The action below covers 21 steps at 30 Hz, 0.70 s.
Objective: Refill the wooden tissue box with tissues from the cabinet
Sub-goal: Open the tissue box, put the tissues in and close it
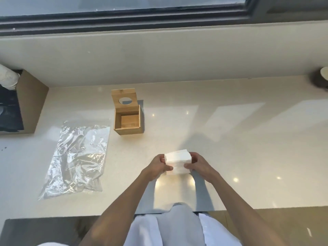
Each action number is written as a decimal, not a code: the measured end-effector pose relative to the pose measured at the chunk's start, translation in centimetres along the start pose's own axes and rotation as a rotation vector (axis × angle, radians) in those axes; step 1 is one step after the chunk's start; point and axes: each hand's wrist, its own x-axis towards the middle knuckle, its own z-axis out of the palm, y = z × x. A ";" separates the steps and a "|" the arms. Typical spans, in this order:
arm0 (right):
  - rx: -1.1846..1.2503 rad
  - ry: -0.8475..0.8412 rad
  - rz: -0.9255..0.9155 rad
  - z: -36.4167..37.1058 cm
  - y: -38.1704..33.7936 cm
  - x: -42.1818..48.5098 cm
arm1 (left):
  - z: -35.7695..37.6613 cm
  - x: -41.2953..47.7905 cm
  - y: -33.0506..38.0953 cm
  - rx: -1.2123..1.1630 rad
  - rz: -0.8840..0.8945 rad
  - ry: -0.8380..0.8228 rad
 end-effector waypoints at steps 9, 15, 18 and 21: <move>-0.429 0.097 -0.397 -2.4 2.4 -0.3 | 4.3 1.1 -1.9 0.352 0.404 0.159; -0.555 0.098 -0.513 -3.5 4.0 1.0 | 4.3 2.6 -1.8 0.615 0.477 0.154; -0.547 0.096 -0.497 -3.6 4.3 1.1 | 4.7 2.0 -0.8 0.682 0.484 0.150; -0.467 0.108 -0.451 -3.4 3.9 0.6 | 4.4 1.7 -1.2 0.723 0.499 0.155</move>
